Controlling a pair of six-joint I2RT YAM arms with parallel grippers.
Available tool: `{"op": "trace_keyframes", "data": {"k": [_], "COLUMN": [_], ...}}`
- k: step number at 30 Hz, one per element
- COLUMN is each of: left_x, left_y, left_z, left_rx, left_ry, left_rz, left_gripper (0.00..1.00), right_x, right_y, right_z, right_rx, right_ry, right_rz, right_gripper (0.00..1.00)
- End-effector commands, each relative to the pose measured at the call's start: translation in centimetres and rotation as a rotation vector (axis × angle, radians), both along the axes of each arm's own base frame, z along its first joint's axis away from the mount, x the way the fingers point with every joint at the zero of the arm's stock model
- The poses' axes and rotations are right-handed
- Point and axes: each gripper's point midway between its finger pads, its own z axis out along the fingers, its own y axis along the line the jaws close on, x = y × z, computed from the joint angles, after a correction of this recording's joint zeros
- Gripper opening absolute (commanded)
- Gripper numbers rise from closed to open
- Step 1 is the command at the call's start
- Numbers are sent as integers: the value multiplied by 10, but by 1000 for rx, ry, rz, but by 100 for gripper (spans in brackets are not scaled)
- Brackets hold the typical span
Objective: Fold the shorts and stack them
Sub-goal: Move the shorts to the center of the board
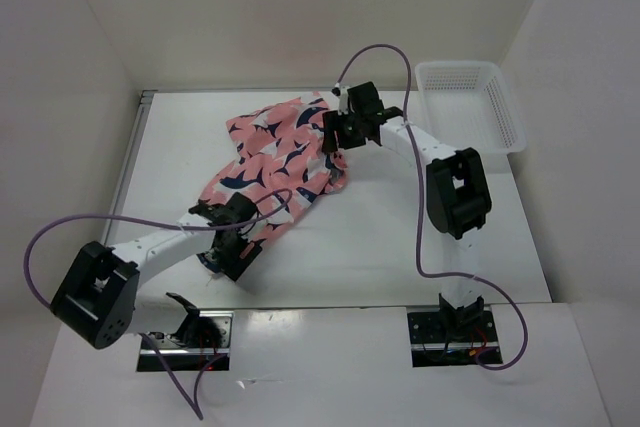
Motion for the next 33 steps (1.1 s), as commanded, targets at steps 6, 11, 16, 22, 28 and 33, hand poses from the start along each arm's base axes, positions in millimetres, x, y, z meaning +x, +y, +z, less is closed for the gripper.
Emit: {"op": "trace_keyframes", "data": {"k": [6, 11, 16, 22, 28, 33], "left_x": [38, 43, 87, 140, 151, 161], "left_y": [-1, -8, -20, -1, 20, 46], "left_z": [-10, -1, 40, 105, 143, 203], "left_rx": [53, 21, -82, -185, -207, -184], "left_ry": [-48, -68, -203, -409, -563, -772], "left_rz": [32, 30, 86, 220, 286, 364], "left_gripper": [15, 0, 0, 0, 0, 0], "right_x": [19, 15, 10, 9, -49, -98], "right_y": [18, 15, 26, 8, -14, -41], "right_z": [20, 1, -9, 35, 61, 108], "right_rx": [47, 12, -11, -81, -107, -175], "right_ry": [-82, -58, -58, -210, -229, -292], "right_rz": [35, 9, 32, 69, 185, 303], "right_gripper": [68, 64, 18, 0, 0, 0]}}
